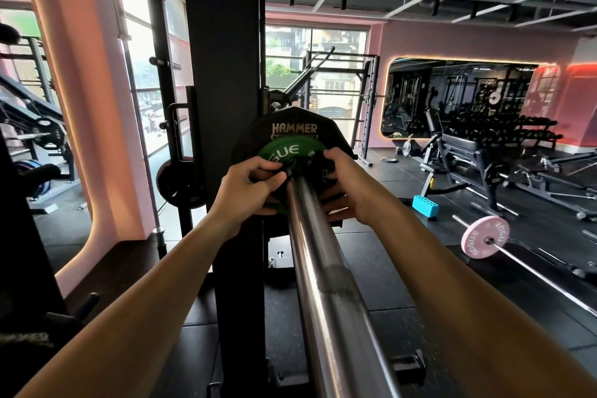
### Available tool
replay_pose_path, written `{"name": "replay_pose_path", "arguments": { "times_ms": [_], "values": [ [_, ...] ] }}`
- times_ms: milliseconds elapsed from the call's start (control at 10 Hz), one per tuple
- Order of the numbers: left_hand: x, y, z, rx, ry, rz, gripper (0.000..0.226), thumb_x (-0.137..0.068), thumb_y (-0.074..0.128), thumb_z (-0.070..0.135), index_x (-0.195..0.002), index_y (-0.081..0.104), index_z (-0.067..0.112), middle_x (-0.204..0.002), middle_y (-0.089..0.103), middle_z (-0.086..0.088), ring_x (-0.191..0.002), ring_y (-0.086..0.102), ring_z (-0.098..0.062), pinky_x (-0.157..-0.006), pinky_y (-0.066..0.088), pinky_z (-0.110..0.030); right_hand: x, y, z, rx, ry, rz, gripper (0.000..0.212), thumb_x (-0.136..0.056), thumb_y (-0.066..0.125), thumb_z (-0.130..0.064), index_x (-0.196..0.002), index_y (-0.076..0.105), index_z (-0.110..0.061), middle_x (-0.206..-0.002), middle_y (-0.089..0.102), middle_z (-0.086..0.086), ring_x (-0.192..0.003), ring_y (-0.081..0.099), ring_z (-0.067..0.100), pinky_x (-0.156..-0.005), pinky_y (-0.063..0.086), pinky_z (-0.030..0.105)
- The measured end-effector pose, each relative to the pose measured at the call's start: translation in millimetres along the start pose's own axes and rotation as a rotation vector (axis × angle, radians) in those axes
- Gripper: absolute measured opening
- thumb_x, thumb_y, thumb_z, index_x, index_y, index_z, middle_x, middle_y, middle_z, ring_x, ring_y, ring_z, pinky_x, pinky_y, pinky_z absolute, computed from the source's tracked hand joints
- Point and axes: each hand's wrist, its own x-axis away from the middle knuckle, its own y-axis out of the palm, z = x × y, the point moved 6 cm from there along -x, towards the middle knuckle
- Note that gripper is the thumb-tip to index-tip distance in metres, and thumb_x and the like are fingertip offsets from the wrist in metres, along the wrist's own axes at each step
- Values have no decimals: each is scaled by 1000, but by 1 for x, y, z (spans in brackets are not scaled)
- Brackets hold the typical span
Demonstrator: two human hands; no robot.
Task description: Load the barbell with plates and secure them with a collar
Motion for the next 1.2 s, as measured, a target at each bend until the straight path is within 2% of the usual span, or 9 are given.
{"name": "replay_pose_path", "arguments": {
  "times_ms": [100, 300, 500, 600, 700, 800, 900, 1000, 1200],
  "values": [
    [0, 1, -1, 14, -3, 7, 14, -88, 78, 23, -96, 77, 35, -98, 75, -6, -78, 78, -28, -68, 65, -46, 3, 4, 7, -89, 63, -73, 53, -93, 48, -63, -104, 62, -14, -70, 77, 15, -52, 75, 28, -59, 58, 34],
    [2, 3, 1, 23, -9, 8, 14, -88, 78, 21, -97, 78, 32, -98, 75, -6, -79, 78, -30, -68, 64, -46, -1, 11, 13, -356, 105, -137, 44, -96, 52, -53, -110, 59, -11, -109, 66, 22, -86, 70, 37, -77, 55, 42],
    [1, 3, 3, 8, -8, 28, 15, -88, 78, 20, -93, 78, 33, -93, 76, -3, -75, 78, -28, -65, 65, -44, -3, 14, 14, -369, 134, -65, 29, -104, 41, -33, -112, 57, -10, -101, 65, 22, -91, 65, 37, -82, 53, 46],
    [5, 5, 9, -70, 2, 68, 16, -89, 77, 20, -90, 76, 36, -90, 76, -2, -70, 78, -24, -60, 65, -44, 5, 14, 10, -239, 109, -26, 32, -106, 37, -28, -120, 56, -8, -102, 69, 22, -84, 68, 35, -78, 56, 45],
    [8, 3, 17, -137, -14, 62, 12, -90, 76, 22, -95, 76, 34, -91, 76, -2, -71, 78, -24, -59, 65, -41, 14, 8, 1, -44, 46, 0, 36, -105, 34, -23, -132, 53, -6, -108, 72, 25, -79, 70, 35, -83, 58, 47],
    [9, 1, 30, -290, -15, 28, 12, -90, 76, 25, -100, 76, 31, -87, 75, 2, -71, 75, -19, -57, 58, -27, 28, 2, -11, 86, -8, 9, 34, -105, 39, -21, -132, 54, -6, -107, 73, 22, -78, 70, 33, -87, 57, 47],
    [11, -7, 58, -419, 35, 14, 11, -87, 79, 23, -86, 77, 34, -76, 71, 7, -67, 62, -7, -62, 44, -17, 48, -6, -29, 258, -103, -14, 27, -105, 50, -28, -126, 56, -12, -101, 67, 9, -83, 67, 26, -83, 57, 41],
    [16, -12, 80, -475, 75, 9, 15, -87, 79, 26, -78, 75, 37, -71, 71, 14, -62, 59, 2, -59, 40, -13, 62, -15, -40, 314, -170, -9, 26, -104, 54, -30, -125, 57, -16, -103, 63, 5, -86, 65, 23, -73, 52, 35],
    [38, -12, 88, -483, 74, -41, 13, -87, 79, 29, -78, 76, 38, -61, 70, 18, -50, 56, 10, -49, 37, -5, 78, -11, -37, 305, -218, -36, 22, -101, 57, -32, -120, 62, -21, -108, 65, 2, -95, 64, 23, -83, 52, 38]
  ]
}}
